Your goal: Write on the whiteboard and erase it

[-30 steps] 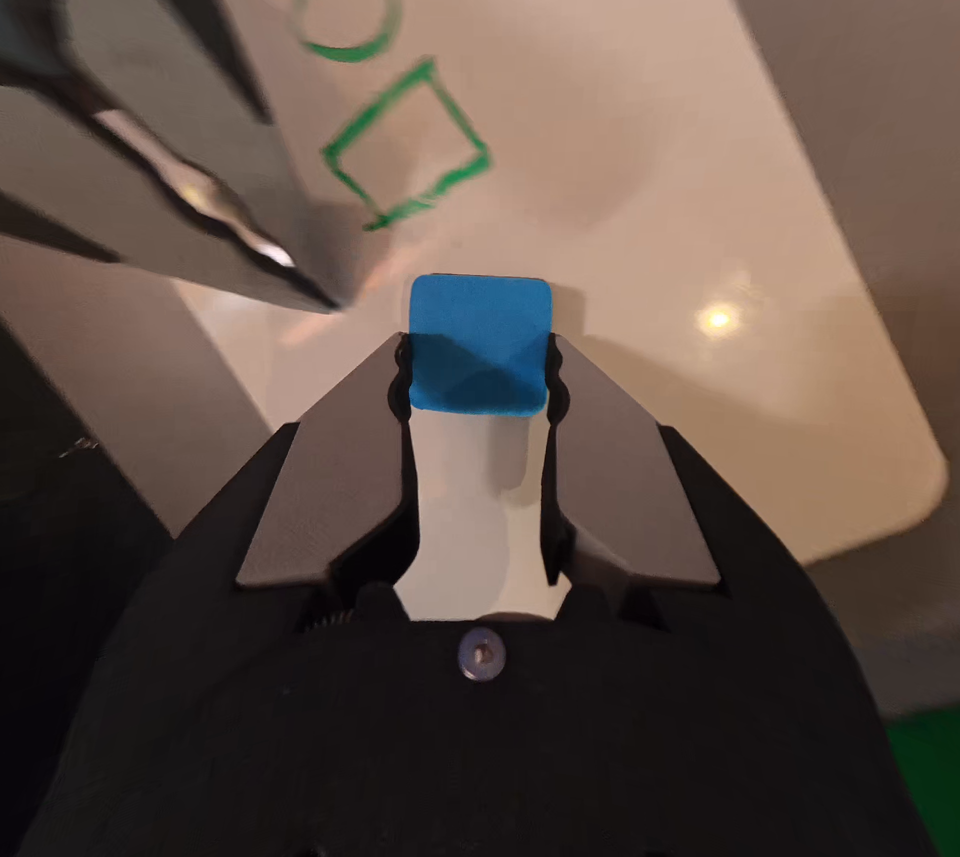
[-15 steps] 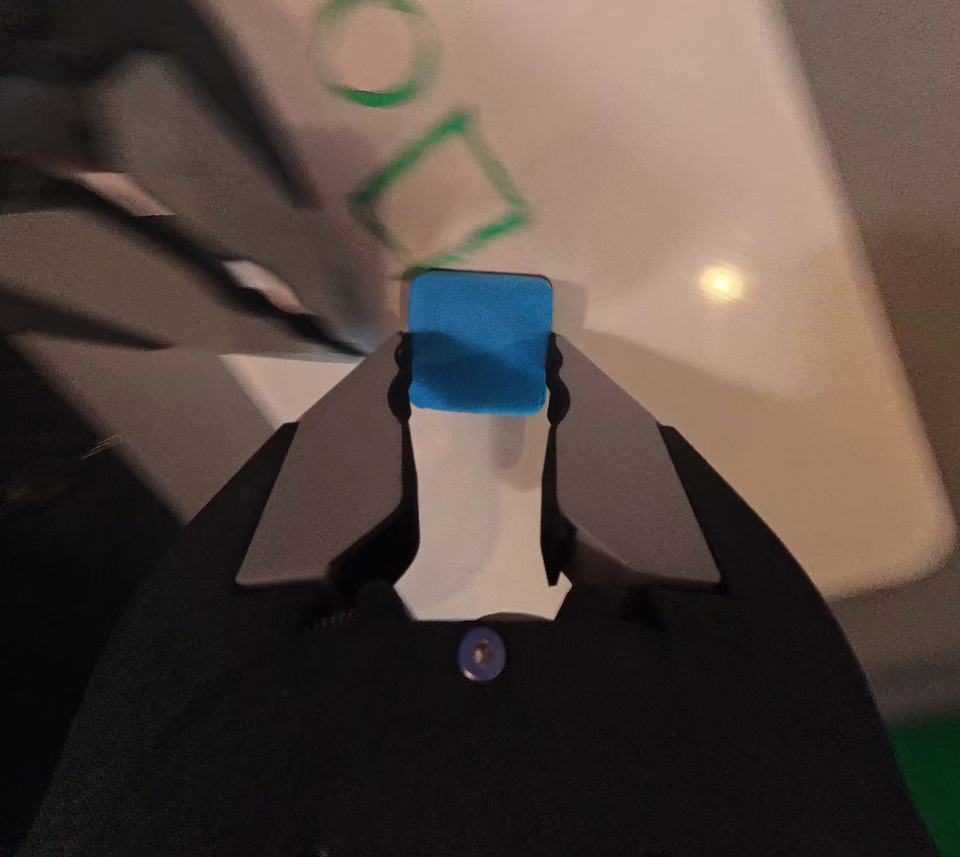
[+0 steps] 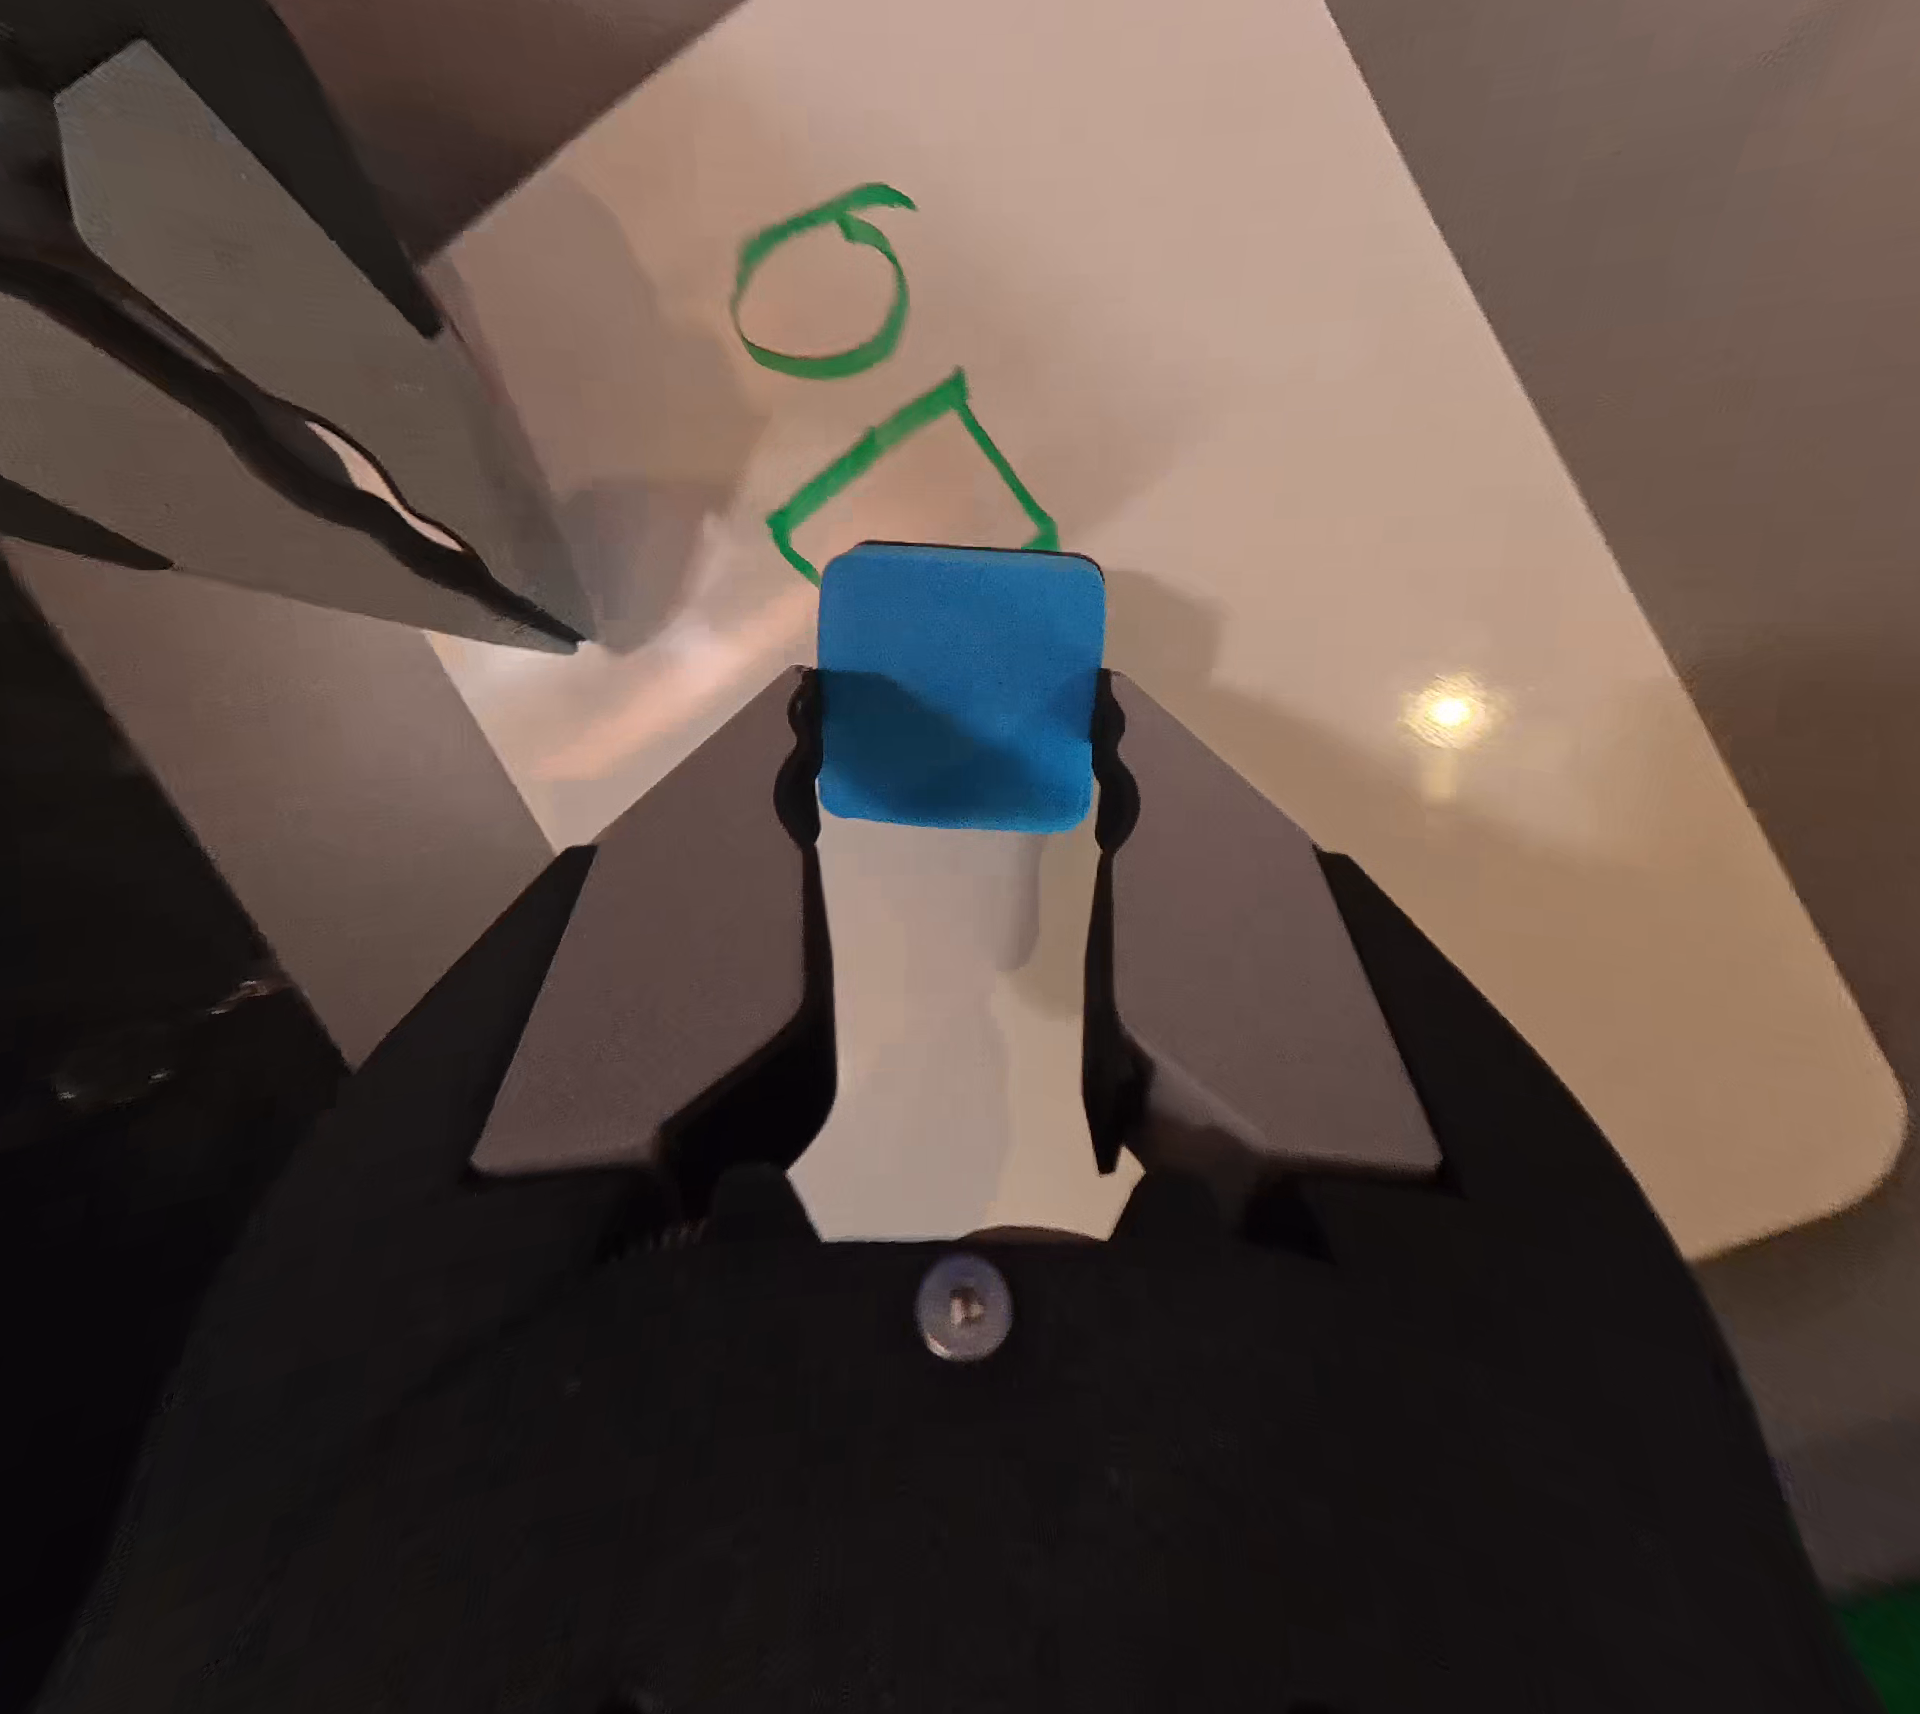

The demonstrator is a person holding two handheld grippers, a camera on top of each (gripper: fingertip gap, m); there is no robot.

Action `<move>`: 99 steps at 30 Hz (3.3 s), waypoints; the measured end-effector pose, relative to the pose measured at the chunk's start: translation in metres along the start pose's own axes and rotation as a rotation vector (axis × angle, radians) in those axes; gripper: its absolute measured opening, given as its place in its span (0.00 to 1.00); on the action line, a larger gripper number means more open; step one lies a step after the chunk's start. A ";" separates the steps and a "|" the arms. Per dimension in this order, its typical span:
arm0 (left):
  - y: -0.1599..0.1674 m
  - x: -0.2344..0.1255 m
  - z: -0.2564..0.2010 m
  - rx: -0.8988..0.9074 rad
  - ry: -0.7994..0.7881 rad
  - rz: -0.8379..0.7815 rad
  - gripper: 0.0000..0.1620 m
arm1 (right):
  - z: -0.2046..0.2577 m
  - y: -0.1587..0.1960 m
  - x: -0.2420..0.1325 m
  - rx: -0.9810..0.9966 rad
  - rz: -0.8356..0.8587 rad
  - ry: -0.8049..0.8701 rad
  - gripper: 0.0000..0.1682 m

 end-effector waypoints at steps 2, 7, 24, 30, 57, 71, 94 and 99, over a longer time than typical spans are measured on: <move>0.003 -0.006 0.001 -0.021 -0.008 -0.007 0.00 | -0.002 -0.003 0.006 0.000 0.017 0.005 0.30; 0.015 -0.008 0.001 -0.020 0.001 0.025 0.00 | -0.003 -0.002 0.016 -0.019 0.057 0.029 0.33; 0.017 -0.006 0.005 -0.107 0.053 -0.039 0.00 | -0.010 -0.011 0.008 -0.024 0.049 0.104 0.27; 0.017 -0.005 0.010 -0.121 0.036 -0.055 0.00 | 0.012 -0.014 0.015 -0.071 0.114 0.019 0.27; 0.018 -0.006 0.011 -0.129 0.035 -0.056 0.00 | 0.014 -0.040 0.028 -0.054 0.139 0.103 0.26; 0.017 -0.006 0.011 -0.133 0.039 -0.057 0.00 | 0.006 -0.047 0.031 -0.010 0.146 0.080 0.27; 0.018 -0.007 0.011 -0.129 0.034 -0.058 0.00 | 0.019 -0.079 0.053 -0.009 0.135 0.009 0.27; 0.018 -0.007 0.011 -0.130 0.037 -0.057 0.00 | 0.028 -0.080 0.056 -0.045 0.168 -0.056 0.27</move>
Point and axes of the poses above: each gripper's, where its closed fingertips meet, x out along the fingers, y out of its underside, z = x × y across the jaws, the point moved 6 cm from there along -x, back along the fingers, and after that the axes turned 3 degrees about -y, right-handed, at the moved point
